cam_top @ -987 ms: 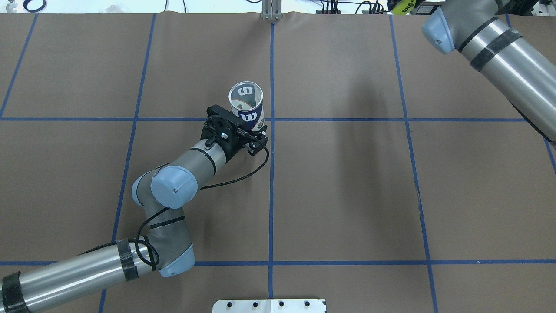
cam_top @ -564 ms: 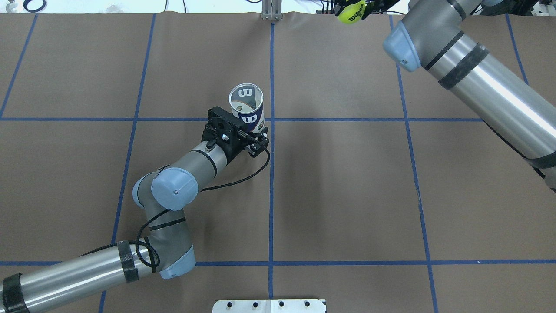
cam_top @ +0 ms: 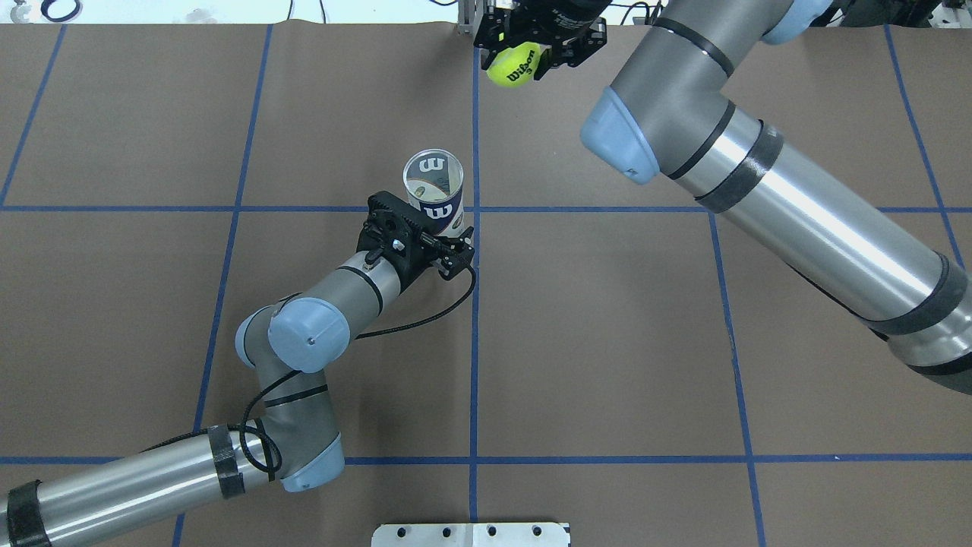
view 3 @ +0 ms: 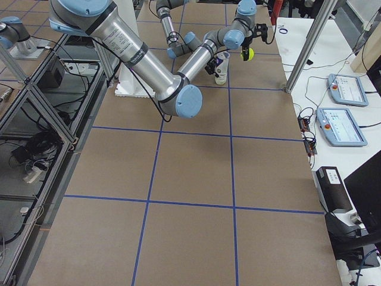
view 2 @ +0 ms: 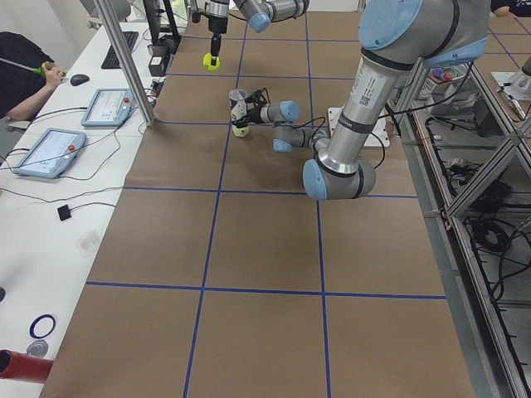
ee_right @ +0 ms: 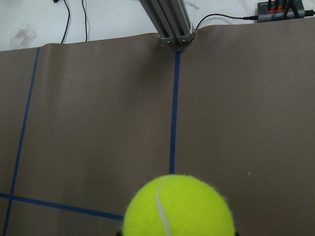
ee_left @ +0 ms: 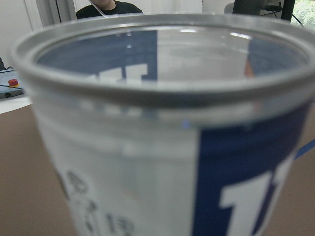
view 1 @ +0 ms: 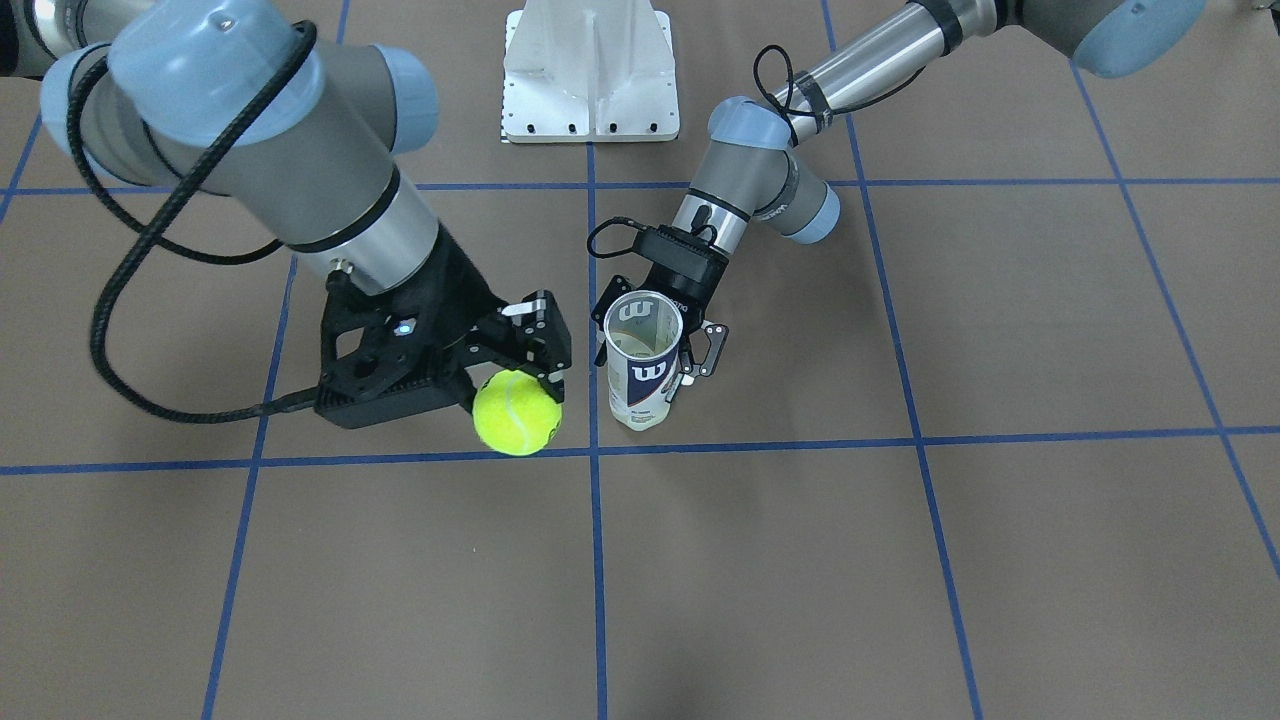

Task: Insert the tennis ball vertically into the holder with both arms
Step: 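Lift the ball with the right gripper and carry it above the tube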

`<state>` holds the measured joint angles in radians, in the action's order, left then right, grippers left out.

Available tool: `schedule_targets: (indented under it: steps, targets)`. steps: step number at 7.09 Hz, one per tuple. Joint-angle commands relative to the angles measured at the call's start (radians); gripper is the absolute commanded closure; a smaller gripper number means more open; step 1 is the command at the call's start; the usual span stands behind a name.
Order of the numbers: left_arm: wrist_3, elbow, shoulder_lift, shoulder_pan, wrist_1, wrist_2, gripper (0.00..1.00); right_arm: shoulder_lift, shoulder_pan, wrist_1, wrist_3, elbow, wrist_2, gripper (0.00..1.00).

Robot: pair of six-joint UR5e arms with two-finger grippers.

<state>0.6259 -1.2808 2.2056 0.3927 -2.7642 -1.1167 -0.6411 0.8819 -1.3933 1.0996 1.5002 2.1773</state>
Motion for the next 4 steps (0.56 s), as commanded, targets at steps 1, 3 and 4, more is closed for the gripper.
schedule_targets:
  steps: [1,3,4]
  targets:
    - [0.000,0.000,0.000,-0.002,0.000,0.000,0.01,0.058,-0.095,-0.051,0.066,0.014,-0.063,1.00]
    - [0.000,0.001,0.005,-0.002,0.000,-0.002,0.01,0.069,-0.156,-0.087,0.066,0.011,-0.123,1.00]
    - [0.000,0.001,0.005,-0.002,0.000,-0.002,0.01,0.069,-0.168,-0.110,0.066,0.011,-0.123,1.00]
